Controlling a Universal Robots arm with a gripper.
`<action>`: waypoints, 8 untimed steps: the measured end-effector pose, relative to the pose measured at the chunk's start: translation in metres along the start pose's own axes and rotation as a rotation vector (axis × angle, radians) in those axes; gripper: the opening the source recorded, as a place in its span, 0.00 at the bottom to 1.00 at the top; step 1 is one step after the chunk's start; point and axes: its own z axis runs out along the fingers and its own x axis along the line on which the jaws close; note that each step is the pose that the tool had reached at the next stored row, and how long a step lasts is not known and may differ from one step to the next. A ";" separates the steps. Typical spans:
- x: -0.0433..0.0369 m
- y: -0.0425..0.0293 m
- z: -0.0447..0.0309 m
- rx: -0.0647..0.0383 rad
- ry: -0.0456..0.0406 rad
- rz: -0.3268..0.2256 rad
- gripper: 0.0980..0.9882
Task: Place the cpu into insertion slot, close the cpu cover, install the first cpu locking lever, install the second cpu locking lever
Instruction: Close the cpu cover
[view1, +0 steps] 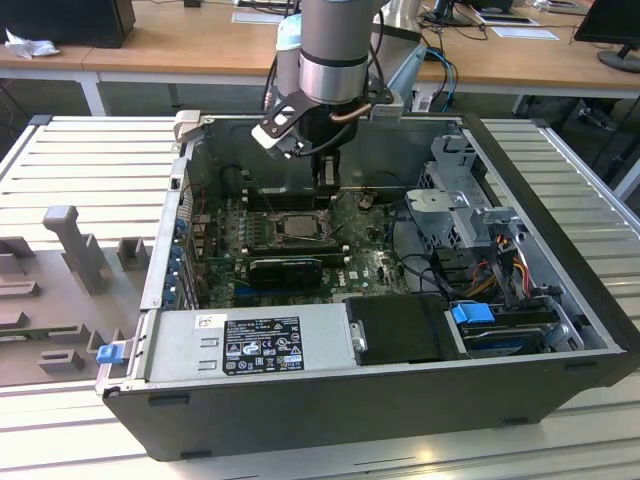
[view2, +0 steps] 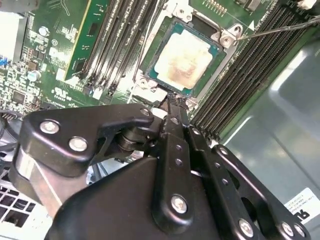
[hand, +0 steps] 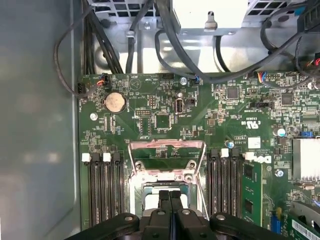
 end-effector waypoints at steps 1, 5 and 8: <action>0.0000 0.0005 0.0000 0.000 0.0001 0.000 0.01; 0.0006 0.0161 -0.0019 0.000 -0.0004 0.000 0.01; 0.0007 0.0196 -0.0066 0.000 -0.0004 0.000 0.01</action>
